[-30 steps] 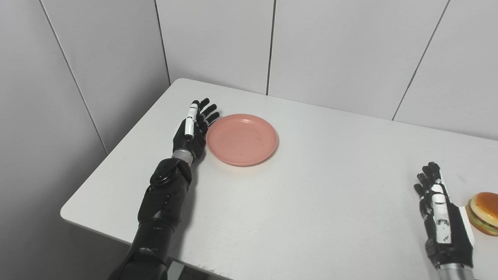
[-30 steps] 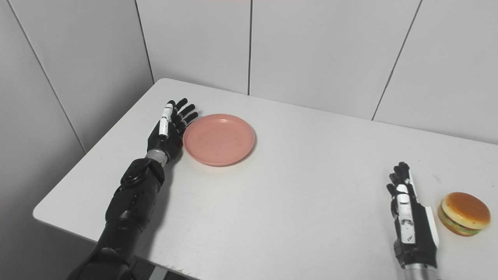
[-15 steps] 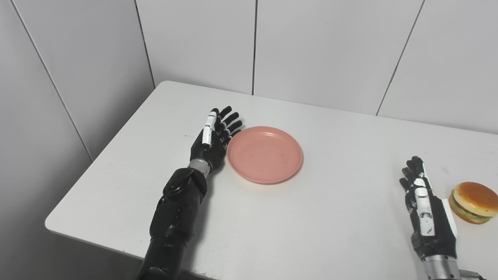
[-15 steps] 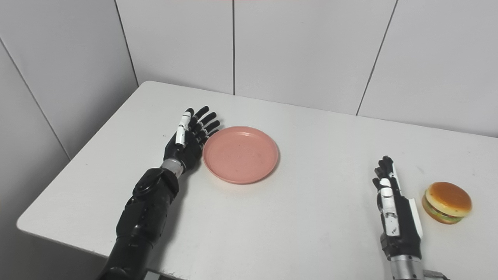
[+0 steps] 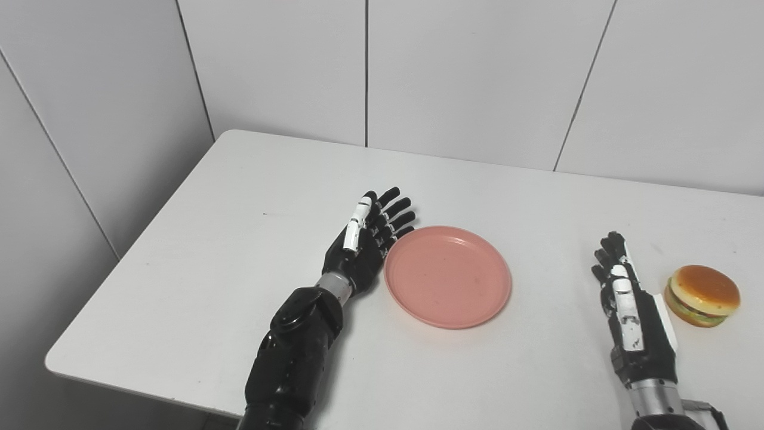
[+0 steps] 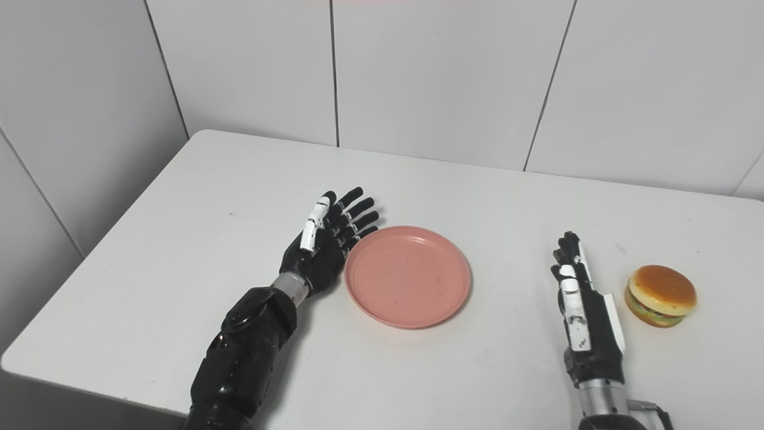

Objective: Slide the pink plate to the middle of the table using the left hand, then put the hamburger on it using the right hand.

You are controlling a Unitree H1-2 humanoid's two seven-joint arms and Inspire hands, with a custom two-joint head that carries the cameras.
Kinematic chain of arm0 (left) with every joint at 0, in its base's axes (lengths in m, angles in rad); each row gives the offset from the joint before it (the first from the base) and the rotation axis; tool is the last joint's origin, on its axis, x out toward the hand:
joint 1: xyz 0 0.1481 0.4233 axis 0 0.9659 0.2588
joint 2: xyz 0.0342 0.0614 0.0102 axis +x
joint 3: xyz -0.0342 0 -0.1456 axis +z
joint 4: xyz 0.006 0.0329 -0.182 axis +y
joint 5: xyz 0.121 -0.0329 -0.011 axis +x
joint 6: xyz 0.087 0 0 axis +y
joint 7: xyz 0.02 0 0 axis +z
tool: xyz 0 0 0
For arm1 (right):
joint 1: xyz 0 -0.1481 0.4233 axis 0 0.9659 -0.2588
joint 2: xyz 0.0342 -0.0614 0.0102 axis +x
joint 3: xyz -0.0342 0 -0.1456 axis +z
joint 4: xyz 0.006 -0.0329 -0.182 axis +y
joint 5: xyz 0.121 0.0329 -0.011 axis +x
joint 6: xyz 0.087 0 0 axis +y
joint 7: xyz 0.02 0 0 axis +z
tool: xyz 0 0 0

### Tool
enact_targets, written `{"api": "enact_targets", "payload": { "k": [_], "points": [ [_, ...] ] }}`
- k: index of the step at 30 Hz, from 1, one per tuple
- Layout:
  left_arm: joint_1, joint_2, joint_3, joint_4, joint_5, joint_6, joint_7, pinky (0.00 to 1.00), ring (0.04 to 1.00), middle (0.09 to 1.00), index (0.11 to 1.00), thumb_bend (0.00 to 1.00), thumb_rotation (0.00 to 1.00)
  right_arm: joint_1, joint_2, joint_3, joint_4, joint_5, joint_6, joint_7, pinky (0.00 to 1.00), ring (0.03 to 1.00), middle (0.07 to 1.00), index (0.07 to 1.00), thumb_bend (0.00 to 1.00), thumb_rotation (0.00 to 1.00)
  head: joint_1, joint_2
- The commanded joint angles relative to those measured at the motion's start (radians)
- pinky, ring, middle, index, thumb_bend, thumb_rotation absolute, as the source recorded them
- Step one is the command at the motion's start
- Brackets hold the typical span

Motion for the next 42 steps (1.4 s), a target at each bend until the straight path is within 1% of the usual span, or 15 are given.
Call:
{"api": "enact_targets", "payload": {
  "k": [1,6,11,14,21,25,29,32,33,34,35,36,37,40,42],
  "points": [
    [0.027,-0.008,-0.022,-0.015,0.003,0.074,-0.002,0.87,0.88,0.889,0.882,0.34,1.0,0.037,0.028,0.011,0.021,0.004,0.012,-0.009,1.0,1.0,1.0,1.0,0.28,1.0,-0.012,0.002],
    [0.053,-0.014,-0.047,-0.05,-0.004,0.096,-0.023,0.88,0.89,0.896,0.891,0.35,1.0,0.039,0.037,0.015,0.006,-0.013,0.029,-0.025,1.0,1.0,1.0,1.0,0.3,1.0,-0.049,0.008],
    [0.069,-0.016,-0.057,-0.066,0.001,0.101,-0.025,0.87,0.881,0.89,0.891,0.35,1.0,0.037,0.045,0.012,0.014,-0.015,0.017,-0.023,1.0,1.0,1.0,1.0,0.3,1.0,-0.084,0.01],
    [0.076,-0.016,-0.06,-0.073,0.004,0.101,-0.028,0.88,0.878,0.885,0.887,0.36,1.0,0.037,0.055,0.009,0.005,-0.014,0.028,-0.031,1.0,0.999,1.0,1.0,0.26,1.0,-0.1,0.01],
    [0.077,-0.012,-0.056,-0.076,-0.002,0.108,-0.033,0.89,0.893,0.901,0.898,0.35,1.0,0.032,0.056,0.003,-0.002,-0.008,0.038,-0.04,1.0,0.995,1.0,1.0,0.26,1.0,-0.144,0.007],
    [0.078,-0.01,-0.049,-0.071,-0.008,0.106,-0.039,0.88,0.894,0.906,0.901,0.35,1.0,0.034,0.049,0.005,-0.033,-0.018,0.052,-0.044,1.0,0.995,0.998,1.0,0.25,1.0,-0.202,-0.003],
    [0.082,-0.008,-0.036,-0.074,-0.025,0.116,-0.043,0.88,0.902,0.914,0.908,0.35,1.0,0.029,0.04,0.001,-0.087,-0.02,0.066,-0.05,0.99,0.976,0.984,0.994,0.28,1.0,-0.259,-0.014],
    [0.086,-0.001,-0.032,-0.077,-0.031,0.121,-0.041,0.9,0.912,0.923,0.918,0.34,1.0,0.02,0.018,0.005,-0.127,-0.057,0.06,-0.055,0.96,0.948,0.962,0.968,0.29,1.0,-0.286,-0.019],
    [0.087,0.002,-0.03,-0.076,-0.032,0.122,-0.041,0.9,0.915,0.926,0.92,0.34,1.0,0.016,0.016,0.002,-0.146,-0.062,0.066,-0.06,0.95,0.939,0.956,0.959,0.29,1.0,-0.311,-0.023],
    [0.087,0.004,-0.027,-0.073,-0.033,0.122,-0.041,0.91,0.918,0.928,0.92,0.34,1.0,0.012,0.014,-0.002,-0.168,-0.068,0.079,-0.066,0.94,0.929,0.946,0.947,0.32,0.99,-0.311,-0.023],
    [0.087,0.006,-0.023,-0.068,-0.038,0.122,-0.042,0.91,0.921,0.93,0.921,0.34,1.0,0.007,0.011,-0.005,-0.192,-0.075,0.096,-0.072,0.92,0.922,0.939,0.942,0.33,0.99,-0.337,-0.029],
    [0.087,0.007,-0.017,-0.064,-0.045,0.123,-0.043,0.91,0.924,0.93,0.921,0.34,1.0,0.0,0.007,-0.01,-0.219,-0.086,0.113,-0.078,0.91,0.918,0.934,0.939,0.34,0.99,-0.342,-0.031],
    [0.087,0.009,-0.014,-0.062,-0.051,0.124,-0.045,0.92,0.927,0.932,0.924,0.34,1.0,-0.006,0.001,-0.011,-0.24,-0.101,0.123,-0.082,0.91,0.917,0.932,0.937,0.36,0.99,-0.368,-0.039],
    [0.089,0.02,-0.008,-0.054,-0.061,0.12,-0.059,0.93,0.928,0.934,0.931,0.34,1.0,-0.034,-0.038,-0.012,-0.3,-0.18,0.141,-0.097,0.91,0.905,0.921,0.927,0.4,1.0,-0.394,-0.049],
    [0.088,0.025,-0.006,-0.048,-0.064,0.117,-0.064,0.94,0.93,0.936,0.933,0.33,1.0,-0.052,-0.066,-0.014,-0.343,-0.249,0.167,-0.108,0.9,0.901,0.915,0.921,0.48,1.0,-0.419,-0.056]
  ]
}}
